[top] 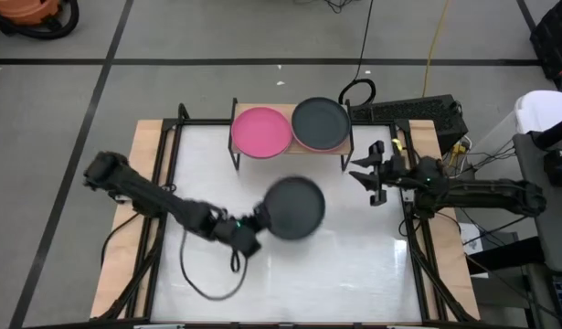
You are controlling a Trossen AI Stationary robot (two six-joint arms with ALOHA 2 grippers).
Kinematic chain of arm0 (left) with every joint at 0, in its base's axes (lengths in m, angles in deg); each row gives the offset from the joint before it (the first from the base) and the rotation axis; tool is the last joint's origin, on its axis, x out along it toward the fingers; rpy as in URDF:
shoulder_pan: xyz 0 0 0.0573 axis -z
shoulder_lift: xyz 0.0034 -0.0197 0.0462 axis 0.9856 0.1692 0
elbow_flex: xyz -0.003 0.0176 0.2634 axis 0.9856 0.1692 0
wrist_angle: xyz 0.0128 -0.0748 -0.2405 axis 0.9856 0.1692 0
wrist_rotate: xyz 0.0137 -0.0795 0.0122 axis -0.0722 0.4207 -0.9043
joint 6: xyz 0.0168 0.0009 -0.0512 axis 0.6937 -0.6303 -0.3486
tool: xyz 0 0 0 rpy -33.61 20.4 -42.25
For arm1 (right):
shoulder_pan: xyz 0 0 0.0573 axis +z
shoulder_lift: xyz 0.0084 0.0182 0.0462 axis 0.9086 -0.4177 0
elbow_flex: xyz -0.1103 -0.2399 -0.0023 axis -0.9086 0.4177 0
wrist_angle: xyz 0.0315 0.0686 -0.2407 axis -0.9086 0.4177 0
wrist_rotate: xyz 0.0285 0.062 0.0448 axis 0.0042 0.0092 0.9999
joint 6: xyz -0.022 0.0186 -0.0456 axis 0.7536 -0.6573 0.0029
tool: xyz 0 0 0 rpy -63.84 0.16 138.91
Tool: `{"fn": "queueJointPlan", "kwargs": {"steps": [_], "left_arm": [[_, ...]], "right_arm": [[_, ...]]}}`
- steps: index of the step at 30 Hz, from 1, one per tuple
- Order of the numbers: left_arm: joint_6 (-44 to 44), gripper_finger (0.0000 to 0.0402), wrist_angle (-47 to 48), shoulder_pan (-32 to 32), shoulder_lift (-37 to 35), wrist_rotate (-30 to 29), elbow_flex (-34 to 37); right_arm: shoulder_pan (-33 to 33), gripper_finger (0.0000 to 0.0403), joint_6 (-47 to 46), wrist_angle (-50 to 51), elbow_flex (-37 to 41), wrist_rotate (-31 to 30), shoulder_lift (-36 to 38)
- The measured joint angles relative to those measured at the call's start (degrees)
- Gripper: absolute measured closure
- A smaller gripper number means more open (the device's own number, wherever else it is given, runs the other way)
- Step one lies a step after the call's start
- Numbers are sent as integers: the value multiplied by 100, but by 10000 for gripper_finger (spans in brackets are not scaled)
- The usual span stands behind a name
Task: Place and stack plates onto a shelf
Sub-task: Stack the black plate on top of the pink plate on the shelf
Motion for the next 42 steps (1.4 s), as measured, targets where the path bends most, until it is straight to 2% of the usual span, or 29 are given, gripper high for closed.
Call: {"fn": "queueJointPlan", "kwargs": {"steps": [3,8,11,18,26,42], "left_arm": [[97,391,420,-416,-661,-256,0],[303,391,716,-1529,-1565,-244,0],[390,391,795,-2317,-1873,141,0],[545,391,1106,-3773,-1943,1636,0],[483,375,1388,-4142,-1869,1778,2],[208,360,1382,-4149,-1869,1782,2]], "right_arm": [[0,266,5,129,0,0,135],[0,266,-30,265,0,2,155],[0,266,-32,370,0,1,148],[0,266,-15,471,2,-3,144],[0,266,7,484,2,-10,142],[0,266,8,590,4,-13,140]]}}
